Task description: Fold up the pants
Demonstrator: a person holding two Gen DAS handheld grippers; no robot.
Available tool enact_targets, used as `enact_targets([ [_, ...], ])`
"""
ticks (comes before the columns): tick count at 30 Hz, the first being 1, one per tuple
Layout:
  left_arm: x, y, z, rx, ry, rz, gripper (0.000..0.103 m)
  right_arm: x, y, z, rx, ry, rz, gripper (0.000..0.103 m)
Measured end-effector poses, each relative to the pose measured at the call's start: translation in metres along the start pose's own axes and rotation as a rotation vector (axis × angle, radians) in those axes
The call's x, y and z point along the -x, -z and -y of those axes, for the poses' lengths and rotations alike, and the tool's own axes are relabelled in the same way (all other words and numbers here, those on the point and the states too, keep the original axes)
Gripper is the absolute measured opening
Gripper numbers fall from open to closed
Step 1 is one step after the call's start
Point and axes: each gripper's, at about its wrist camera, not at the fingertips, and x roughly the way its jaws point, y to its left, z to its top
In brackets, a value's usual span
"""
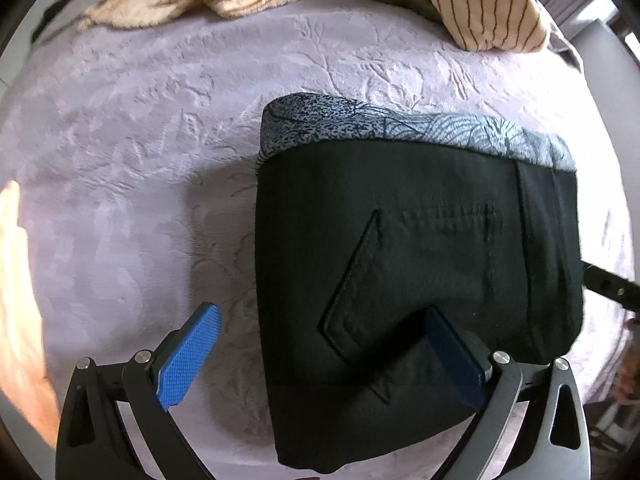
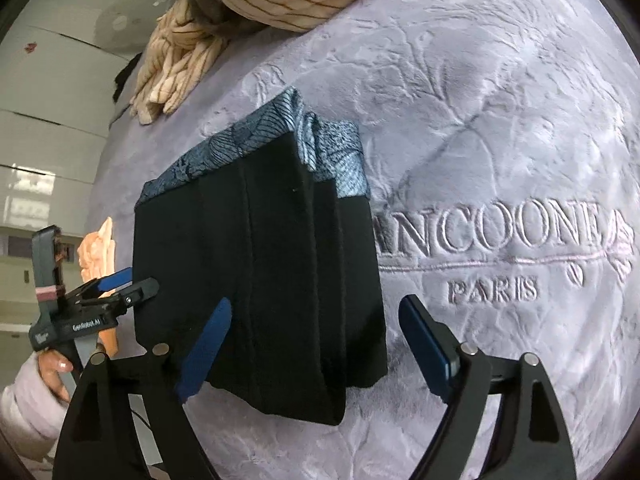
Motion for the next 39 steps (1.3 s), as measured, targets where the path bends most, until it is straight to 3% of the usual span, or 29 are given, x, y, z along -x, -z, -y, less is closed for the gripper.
enact_targets([
  [4, -0.01, -0.007, -0.017, 0.03, 0.115, -0.038, 0.102, -0.005, -0.005, 0.012, -0.011, -0.023, -0.028, 0.088],
  [11, -0.021, -0.007, -0.007, 0.011, 0.192, -0.044, 0.102, -0.019, -0.01, 0.025, -0.041, -0.089, -0.083, 0.088],
  [17, -0.038, -0.017, -0.003, 0.041, 0.276, -0.051, 0.102, -0.032, -0.02, 0.018, 0.007, -0.148, -0.108, 0.088],
  [20, -0.044, -0.016, -0.004, 0.063, 0.294, -0.054, 0.103, -0.044, -0.026, 0.017, 0.016, -0.154, -0.129, 0.089],
  [24, -0.046, -0.013, -0.004, 0.084, 0.293, -0.057, 0.103, -0.053, -0.029, 0.029, -0.073, -0.192, -0.134, 0.088],
  [25, -0.046, -0.012, -0.005, 0.096, 0.295, -0.062, 0.103, -0.053, -0.028, 0.032, -0.092, -0.202, -0.133, 0.087],
  [26, -0.046, -0.012, -0.005, 0.102, 0.296, -0.063, 0.103, -0.053, -0.027, 0.033, -0.107, -0.219, -0.132, 0.076],
  [27, -0.045, -0.011, -0.005, 0.106, 0.292, -0.062, 0.103, -0.053, -0.026, 0.034, -0.122, -0.242, -0.133, 0.073],
  [30, -0.032, -0.005, -0.001, 0.084, 0.3, -0.026, 0.089, -0.045, -0.023, 0.03, -0.103, -0.245, -0.124, 0.06],
  [35, -0.007, 0.007, -0.001, 0.067, 0.31, 0.027, 0.07, -0.029, -0.016, 0.025, -0.11, -0.278, -0.104, 0.051],
  [39, 0.017, 0.014, -0.006, 0.048, 0.316, 0.055, 0.067, -0.014, -0.006, 0.016, -0.121, -0.314, -0.087, 0.048],
])
